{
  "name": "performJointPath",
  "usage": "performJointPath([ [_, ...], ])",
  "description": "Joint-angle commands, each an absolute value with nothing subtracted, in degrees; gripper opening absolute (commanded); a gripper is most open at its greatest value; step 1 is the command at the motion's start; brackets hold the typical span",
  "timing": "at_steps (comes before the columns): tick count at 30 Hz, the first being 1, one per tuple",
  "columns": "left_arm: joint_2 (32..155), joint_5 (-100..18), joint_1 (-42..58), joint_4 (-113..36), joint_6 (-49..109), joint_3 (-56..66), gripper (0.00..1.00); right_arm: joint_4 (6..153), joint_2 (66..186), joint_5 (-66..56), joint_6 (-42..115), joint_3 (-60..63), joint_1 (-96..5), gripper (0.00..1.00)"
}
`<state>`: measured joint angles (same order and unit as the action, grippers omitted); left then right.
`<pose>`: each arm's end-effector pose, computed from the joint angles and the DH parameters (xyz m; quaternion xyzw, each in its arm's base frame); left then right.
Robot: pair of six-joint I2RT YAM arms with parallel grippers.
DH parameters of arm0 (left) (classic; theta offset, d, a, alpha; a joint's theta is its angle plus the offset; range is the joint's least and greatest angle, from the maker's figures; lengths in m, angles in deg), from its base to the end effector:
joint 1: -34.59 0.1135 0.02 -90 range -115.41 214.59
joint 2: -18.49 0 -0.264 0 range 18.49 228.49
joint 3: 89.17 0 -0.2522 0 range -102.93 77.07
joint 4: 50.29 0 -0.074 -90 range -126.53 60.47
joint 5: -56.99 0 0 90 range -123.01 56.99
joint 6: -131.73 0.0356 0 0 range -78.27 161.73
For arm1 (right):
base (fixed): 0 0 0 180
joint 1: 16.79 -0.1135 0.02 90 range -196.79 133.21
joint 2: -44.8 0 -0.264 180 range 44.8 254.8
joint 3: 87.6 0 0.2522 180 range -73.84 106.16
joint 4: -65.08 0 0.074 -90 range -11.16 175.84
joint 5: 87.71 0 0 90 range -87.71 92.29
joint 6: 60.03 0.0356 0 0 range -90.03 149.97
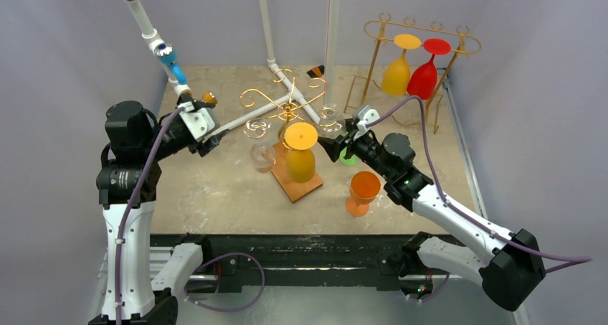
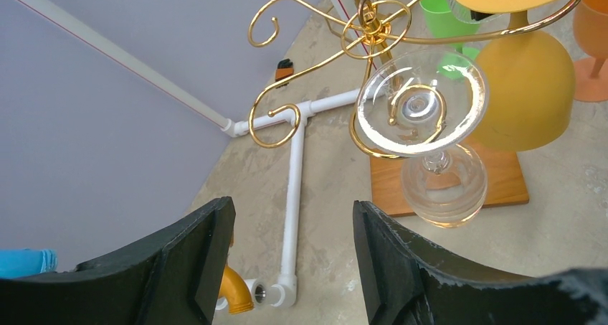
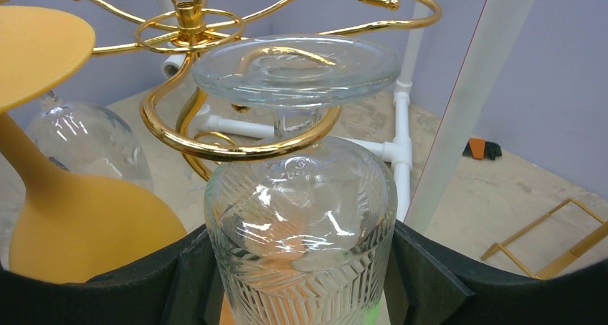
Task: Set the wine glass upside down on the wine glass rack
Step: Turn the wine glass upside down at the wine rack.
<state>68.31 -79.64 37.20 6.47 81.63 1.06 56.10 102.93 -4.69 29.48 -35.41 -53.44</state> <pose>0.1383 -0.0196 0.4487 0.4593 0.6232 -0.0977 0.6254 0.1905 0.1471 0.3174 -0.2606 0.6370 0.2646 0.6755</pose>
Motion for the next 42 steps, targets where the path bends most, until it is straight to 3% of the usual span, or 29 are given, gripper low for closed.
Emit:
performJointPath([
  [1, 67.7, -80.6, 37.5, 6.3, 82.6, 1.4, 0.65, 52.9, 103.7, -4.1, 32.3, -31.9, -53.1, 0.02],
  [6, 67.7, -80.6, 37.5, 6.5, 83.0, 1.4, 0.65, 53.3, 104.4, -4.2, 32.6, -31.4, -53.0, 0.13],
  [16, 67.5, -81.1, 37.5, 6.4, 83.2, 1.9, 0.67, 55.6, 103.8, -6.3, 32.2, -31.3, -53.0, 0.63],
  [19, 67.6, -81.3, 37.5, 6.4, 83.1, 2.1, 0.67, 56.3, 103.3, -6.9, 32.1, -31.0, -53.0, 0.86],
  [22, 67.5, -81.4, 37.5, 6.4, 83.0, 2.1, 0.67, 56.5, 102.5, -7.1, 32.0, -31.1, -53.0, 0.98],
  [32, 67.5, -81.5, 37.5, 6.6, 82.9, 1.5, 0.67, 61.6, 98.0, -7.6, 32.8, -30.3, -53.0, 0.99],
  [42, 68.6, -80.9, 37.5, 5.5, 81.9, 2.1, 0.68, 85.7, 89.4, -13.0, 34.7, -19.0, -53.0, 0.99],
])
